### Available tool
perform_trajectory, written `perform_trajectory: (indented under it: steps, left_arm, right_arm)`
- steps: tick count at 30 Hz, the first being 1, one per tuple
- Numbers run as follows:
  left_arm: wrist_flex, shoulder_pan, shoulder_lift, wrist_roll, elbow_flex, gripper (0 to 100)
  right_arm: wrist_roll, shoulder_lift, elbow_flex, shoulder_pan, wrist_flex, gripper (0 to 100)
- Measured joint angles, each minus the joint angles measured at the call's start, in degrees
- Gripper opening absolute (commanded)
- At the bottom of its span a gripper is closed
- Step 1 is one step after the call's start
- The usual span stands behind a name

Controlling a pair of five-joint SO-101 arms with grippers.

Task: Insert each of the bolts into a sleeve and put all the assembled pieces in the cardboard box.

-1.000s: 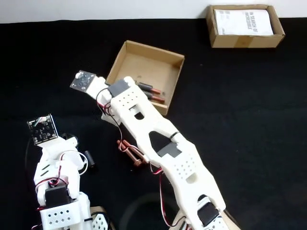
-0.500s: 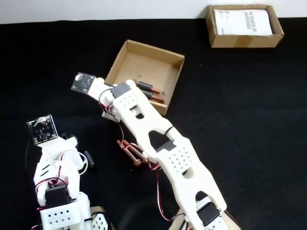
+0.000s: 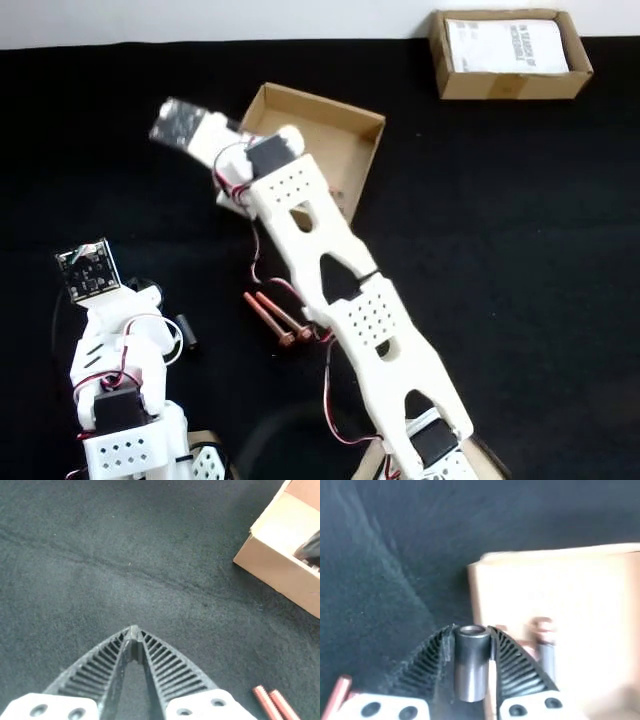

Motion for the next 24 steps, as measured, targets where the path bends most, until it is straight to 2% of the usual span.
perform_trajectory:
  steps: [3, 7, 15, 19, 24]
  left_arm:
    - [0.0, 0.0, 0.0, 0.0, 0.0, 1]
    - [0.0, 0.0, 0.0, 0.0, 0.0, 1]
    - [0.0, 0.0, 0.0, 0.0, 0.0, 1]
    - [0.0, 0.0, 0.0, 0.0, 0.0, 1]
    - [2.46, 0.0, 0.0, -0.44, 0.0, 1]
  right_arm:
    - [-3.52, -0.26, -8.0, 0.18, 4.31, 0.7]
    - [-8.35, -3.43, -9.49, 1.58, 8.09, 0.7]
    - [-20.22, -24.44, -9.93, 5.63, 9.32, 0.7]
    - [-24.35, -34.64, -10.11, 11.52, 9.32, 0.7]
    - [-28.4, -46.24, -10.73, 22.77, 9.32, 0.7]
